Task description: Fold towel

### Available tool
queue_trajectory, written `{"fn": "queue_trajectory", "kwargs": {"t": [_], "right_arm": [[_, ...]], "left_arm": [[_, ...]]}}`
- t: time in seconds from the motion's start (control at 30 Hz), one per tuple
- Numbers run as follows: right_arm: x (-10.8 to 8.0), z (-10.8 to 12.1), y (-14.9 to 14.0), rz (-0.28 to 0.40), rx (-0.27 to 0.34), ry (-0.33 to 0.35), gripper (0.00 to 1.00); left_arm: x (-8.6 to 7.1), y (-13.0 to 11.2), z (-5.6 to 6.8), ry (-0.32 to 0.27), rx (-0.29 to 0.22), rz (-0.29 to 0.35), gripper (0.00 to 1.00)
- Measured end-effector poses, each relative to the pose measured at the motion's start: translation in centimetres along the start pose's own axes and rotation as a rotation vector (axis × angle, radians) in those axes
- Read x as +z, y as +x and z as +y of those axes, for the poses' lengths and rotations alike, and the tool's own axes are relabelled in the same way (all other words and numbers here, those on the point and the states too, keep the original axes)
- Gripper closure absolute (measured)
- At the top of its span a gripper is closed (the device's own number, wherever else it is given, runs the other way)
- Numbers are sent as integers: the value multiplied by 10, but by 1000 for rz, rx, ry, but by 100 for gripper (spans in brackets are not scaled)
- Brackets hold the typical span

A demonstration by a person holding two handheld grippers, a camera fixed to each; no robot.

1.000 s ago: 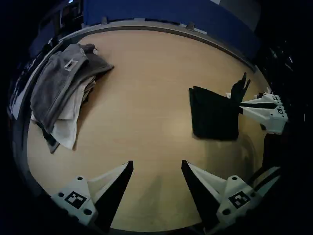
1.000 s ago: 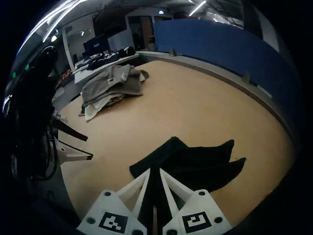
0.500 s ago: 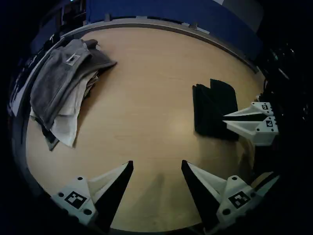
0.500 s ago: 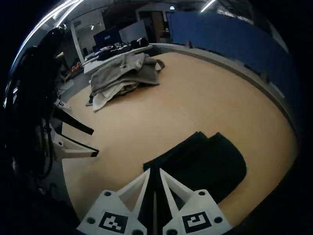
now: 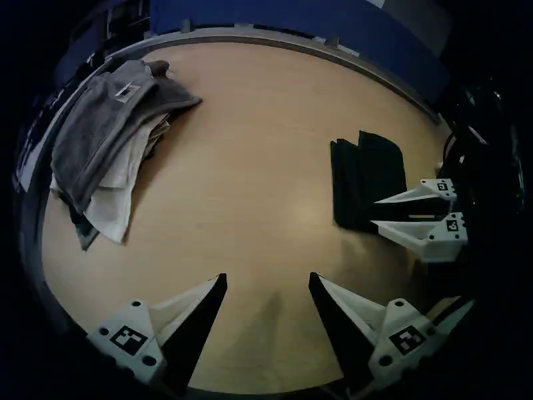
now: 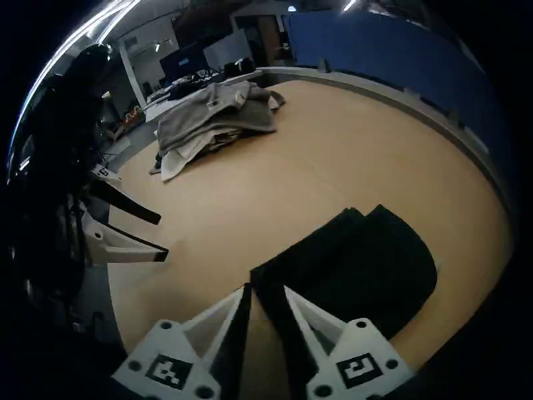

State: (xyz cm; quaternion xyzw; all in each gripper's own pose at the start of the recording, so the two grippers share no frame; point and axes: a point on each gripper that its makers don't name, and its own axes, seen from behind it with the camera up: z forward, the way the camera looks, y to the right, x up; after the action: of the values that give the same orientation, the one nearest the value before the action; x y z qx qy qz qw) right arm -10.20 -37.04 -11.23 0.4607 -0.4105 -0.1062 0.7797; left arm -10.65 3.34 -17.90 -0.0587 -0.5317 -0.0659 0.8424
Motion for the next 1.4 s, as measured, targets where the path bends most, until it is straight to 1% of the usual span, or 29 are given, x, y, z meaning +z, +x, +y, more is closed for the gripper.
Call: {"fn": "queue_trajectory", "kwargs": {"t": [0.07, 0.13, 0.2, 0.27, 0.33, 0.4, 0.6, 0.9, 1.23, 1.4], "right_arm": [[-5, -3, 1, 8, 8, 10, 47], [-8, -3, 1, 14, 15, 11, 36], [-12, -2, 1, 21, 21, 6, 30], [-15, 3, 1, 31, 22, -12, 21], [-19, 8, 2, 43, 22, -32, 6], [-23, 13, 2, 54, 22, -50, 0], [-33, 25, 1, 68, 29, -86, 0], [-43, 32, -8, 68, 40, -118, 0], [-61, 45, -39, 34, 73, -174, 0], [-66, 48, -52, 21, 101, -193, 0]], "left_arm": [[0, 1, 0, 1, 2, 0, 9], [0, 2, 1, 1, 3, 0, 9], [-1, 3, 2, 0, 4, 0, 9], [-1, 4, 3, -1, 5, 1, 9], [-2, 5, 5, -1, 7, 1, 9], [-2, 6, 7, -1, 9, 1, 9], [-4, 8, 11, -3, 15, 1, 9], [-8, 9, 16, -3, 23, 3, 9], [-9, 8, 19, -6, 25, 5, 9], [-9, 9, 23, -11, 30, 4, 9]]}}
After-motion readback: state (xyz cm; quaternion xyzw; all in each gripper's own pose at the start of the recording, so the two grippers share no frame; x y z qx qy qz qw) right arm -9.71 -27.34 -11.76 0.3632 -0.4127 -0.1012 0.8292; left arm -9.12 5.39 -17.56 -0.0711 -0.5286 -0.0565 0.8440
